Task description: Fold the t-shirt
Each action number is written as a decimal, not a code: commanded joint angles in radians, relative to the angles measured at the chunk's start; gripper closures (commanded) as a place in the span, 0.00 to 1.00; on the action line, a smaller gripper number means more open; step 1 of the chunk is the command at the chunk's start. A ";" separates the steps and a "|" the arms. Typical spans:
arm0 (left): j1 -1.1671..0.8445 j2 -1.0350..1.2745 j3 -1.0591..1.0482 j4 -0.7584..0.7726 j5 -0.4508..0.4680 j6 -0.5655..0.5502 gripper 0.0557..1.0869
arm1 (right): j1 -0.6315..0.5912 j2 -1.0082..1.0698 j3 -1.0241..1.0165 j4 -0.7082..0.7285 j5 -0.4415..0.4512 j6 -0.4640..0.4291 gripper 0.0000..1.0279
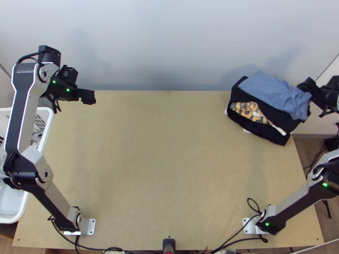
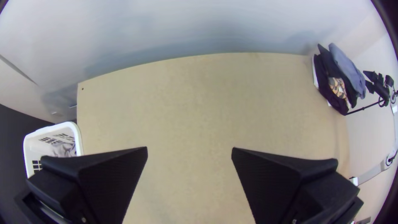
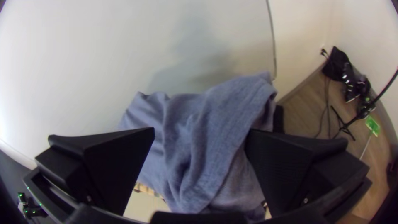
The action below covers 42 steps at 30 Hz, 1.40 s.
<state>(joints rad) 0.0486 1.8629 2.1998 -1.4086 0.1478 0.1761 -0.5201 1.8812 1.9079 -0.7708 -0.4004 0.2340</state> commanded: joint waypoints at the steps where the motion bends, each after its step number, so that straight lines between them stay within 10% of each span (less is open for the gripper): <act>1: 0.005 -0.007 -0.008 -0.001 -0.001 0.005 0.04 | -0.031 -0.086 -0.110 0.047 0.247 -0.028 0.03; 8: 0.011 -0.013 -0.006 0.002 -0.002 0.006 0.04 | -0.024 -0.258 -0.322 0.255 0.451 -0.190 0.03; 14: 0.013 -0.028 -0.002 0.033 -0.002 -0.007 0.04 | 0.189 -0.441 -0.443 0.501 0.411 -0.315 0.03; 23: 0.005 -0.027 0.001 0.040 -0.001 -0.040 0.04 | 0.373 -0.274 -0.420 0.395 0.400 -0.113 0.03; 42: -0.007 -0.031 -0.005 0.034 -0.002 -0.050 0.04 | 0.259 -0.114 -0.734 0.809 0.489 -0.167 0.03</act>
<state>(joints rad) 0.0448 1.8294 2.1990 -1.3670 0.1459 0.1276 -0.2630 1.8164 1.3830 -0.0887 0.0677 0.1032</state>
